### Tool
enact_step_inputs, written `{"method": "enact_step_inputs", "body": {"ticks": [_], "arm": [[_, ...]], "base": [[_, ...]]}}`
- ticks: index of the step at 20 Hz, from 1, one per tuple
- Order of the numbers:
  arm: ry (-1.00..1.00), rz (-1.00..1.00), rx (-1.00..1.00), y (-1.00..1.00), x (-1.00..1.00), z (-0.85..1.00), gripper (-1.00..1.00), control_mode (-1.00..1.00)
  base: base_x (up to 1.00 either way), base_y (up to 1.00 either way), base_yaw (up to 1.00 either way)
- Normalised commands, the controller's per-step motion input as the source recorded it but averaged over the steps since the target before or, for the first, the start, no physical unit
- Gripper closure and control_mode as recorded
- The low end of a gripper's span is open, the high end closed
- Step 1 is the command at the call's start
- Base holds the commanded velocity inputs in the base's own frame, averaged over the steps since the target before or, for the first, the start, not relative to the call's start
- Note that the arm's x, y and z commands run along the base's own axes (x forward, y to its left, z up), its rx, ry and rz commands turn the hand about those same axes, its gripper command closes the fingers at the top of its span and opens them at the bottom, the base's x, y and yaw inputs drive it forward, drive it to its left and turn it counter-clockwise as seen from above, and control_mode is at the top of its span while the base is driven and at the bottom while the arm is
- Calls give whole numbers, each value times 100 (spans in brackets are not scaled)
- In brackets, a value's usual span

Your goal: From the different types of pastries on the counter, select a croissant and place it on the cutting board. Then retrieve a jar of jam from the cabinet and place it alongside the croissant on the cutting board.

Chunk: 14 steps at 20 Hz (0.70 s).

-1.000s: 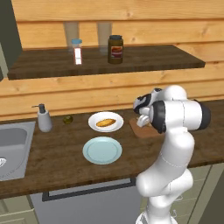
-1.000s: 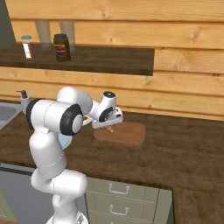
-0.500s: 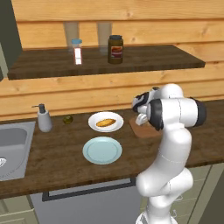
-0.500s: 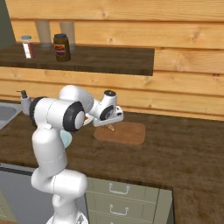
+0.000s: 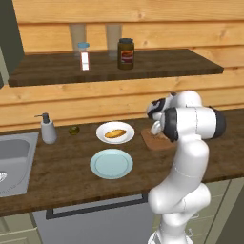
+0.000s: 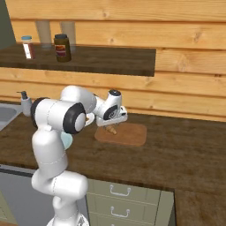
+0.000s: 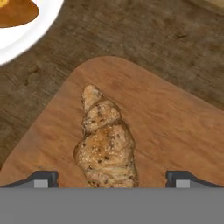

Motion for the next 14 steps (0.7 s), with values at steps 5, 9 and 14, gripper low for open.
{"method": "enact_step_inputs", "body": {"ticks": [5, 9, 14], "arm": [[-16, -2, 3, -9, -64, 42, -100, -100], [-27, 0, 3, 4, -100, 6, -100, -100], [-24, 0, 9, 42, -100, -8, -100, -100]], "base": [[0, 0, 0], [0, 0, 0], [0, 0, 0]]}}
